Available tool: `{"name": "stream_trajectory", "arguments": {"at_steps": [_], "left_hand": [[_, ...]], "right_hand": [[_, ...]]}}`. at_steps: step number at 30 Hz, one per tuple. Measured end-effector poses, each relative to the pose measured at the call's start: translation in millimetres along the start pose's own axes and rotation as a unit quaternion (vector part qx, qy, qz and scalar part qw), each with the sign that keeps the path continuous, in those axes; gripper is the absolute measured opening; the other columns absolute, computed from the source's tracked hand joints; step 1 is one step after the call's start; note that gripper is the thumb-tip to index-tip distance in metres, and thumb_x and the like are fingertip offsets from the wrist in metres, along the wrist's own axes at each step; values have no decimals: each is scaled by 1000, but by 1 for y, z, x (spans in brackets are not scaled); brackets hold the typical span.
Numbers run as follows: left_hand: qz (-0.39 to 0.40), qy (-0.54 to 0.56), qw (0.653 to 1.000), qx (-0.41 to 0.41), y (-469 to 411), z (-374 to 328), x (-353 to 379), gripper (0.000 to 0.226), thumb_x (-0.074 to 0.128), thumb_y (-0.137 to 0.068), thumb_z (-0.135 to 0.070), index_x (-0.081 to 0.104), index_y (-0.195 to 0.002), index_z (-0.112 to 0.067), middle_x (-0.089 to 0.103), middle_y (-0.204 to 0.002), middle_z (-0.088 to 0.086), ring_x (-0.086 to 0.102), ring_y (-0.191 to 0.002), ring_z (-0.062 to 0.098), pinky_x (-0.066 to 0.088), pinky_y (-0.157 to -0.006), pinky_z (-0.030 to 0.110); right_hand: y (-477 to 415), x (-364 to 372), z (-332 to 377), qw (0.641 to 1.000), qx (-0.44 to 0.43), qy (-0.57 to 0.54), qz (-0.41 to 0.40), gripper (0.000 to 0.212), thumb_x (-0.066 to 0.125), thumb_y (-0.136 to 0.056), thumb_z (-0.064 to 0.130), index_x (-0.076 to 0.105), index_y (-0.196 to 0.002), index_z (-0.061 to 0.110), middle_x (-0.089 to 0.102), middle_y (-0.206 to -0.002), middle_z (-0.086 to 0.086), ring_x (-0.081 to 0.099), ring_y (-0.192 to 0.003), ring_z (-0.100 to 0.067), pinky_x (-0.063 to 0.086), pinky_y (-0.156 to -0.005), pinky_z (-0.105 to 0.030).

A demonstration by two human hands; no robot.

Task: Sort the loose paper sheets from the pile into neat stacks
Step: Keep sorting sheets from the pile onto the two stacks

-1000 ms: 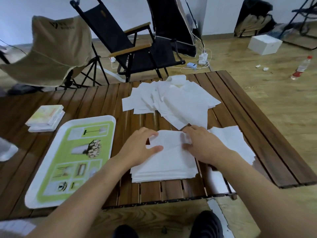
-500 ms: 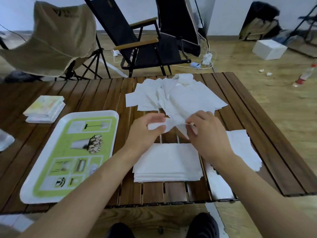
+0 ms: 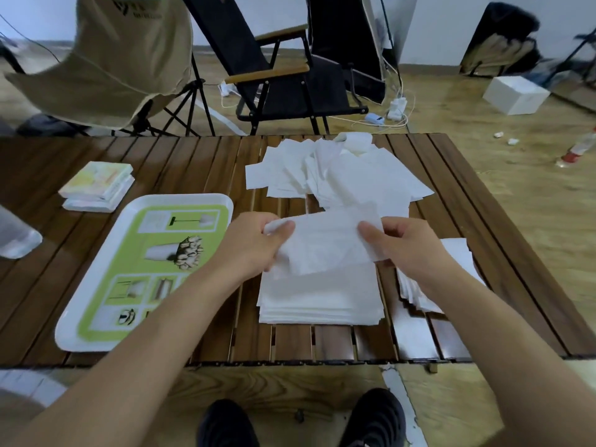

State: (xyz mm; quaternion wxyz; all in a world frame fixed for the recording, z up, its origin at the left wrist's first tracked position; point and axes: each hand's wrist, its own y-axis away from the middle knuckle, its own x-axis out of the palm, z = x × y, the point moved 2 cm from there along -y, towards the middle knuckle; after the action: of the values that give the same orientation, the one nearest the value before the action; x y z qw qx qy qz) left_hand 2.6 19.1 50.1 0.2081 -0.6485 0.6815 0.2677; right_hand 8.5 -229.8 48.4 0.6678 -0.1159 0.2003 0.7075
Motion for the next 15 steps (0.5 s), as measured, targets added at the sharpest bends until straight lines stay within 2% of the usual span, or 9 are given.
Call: {"name": "stream_trajectory", "arguments": {"at_steps": [2, 5, 7, 9, 10, 13, 15], "left_hand": [[11, -89, 996, 8, -6, 8, 7, 52, 54, -102, -45, 53, -71, -3, 54, -65, 15, 51, -61, 20, 33, -59, 34], [62, -173, 982, -31, -9, 22, 18, 53, 50, -102, -52, 47, -66, -12, 52, -66, 4, 52, -63, 21, 31, -56, 33], [93, -213, 972, -44, -7, 30, 23, 46, 46, -105, -47, 57, -76, -13, 62, -78, 7, 60, -73, 24, 35, -60, 33], [97, -218, 970, -52, -5, 34, 25, 43, 43, -107, -43, 66, -107, -6, 68, -106, 15, 64, -98, 31, 37, -70, 34], [92, -220, 970, -51, -4, 34, 25, 47, 43, -107, -43, 63, -119, -3, 67, -118, 16, 63, -108, 33, 37, -73, 35], [89, -246, 964, -40, -2, 36, 29, 50, 43, -107, -44, 58, -128, -2, 66, -124, 13, 61, -112, 31, 36, -72, 35], [82, -254, 963, -34, -2, 36, 29, 48, 43, -106, -47, 61, -122, -6, 67, -120, 10, 61, -108, 30, 35, -72, 35]], "right_hand": [[1, 1, -9, 986, 13, 160, 36, 48, 67, -95, 41, 47, -63, 10, 42, -49, 5, 40, -39, -5, 32, -49, -20], [2, 6, -18, 952, 35, 295, 76, 50, 65, -95, 44, 43, -63, 12, 41, -55, -1, 40, -47, -13, 30, -49, -25], [2, 7, -19, 944, 29, 320, 77, 52, 64, -96, 45, 43, -60, 14, 41, -56, -2, 40, -50, -14, 30, -51, -26], [1, 9, -20, 940, 29, 331, 84, 52, 64, -96, 43, 43, -58, 15, 41, -56, -2, 41, -51, -14, 31, -52, -28], [2, 10, -20, 937, 36, 336, 90, 51, 65, -96, 42, 43, -58, 15, 42, -56, -2, 42, -52, -15, 32, -53, -28], [2, 12, -24, 928, 51, 357, 92, 51, 65, -95, 42, 47, -57, 15, 47, -57, 0, 46, -56, -15, 36, -55, -28], [2, 12, -24, 922, 57, 373, 92, 47, 65, -94, 44, 52, -58, 16, 53, -60, 2, 51, -59, -14, 40, -58, -28]]}}
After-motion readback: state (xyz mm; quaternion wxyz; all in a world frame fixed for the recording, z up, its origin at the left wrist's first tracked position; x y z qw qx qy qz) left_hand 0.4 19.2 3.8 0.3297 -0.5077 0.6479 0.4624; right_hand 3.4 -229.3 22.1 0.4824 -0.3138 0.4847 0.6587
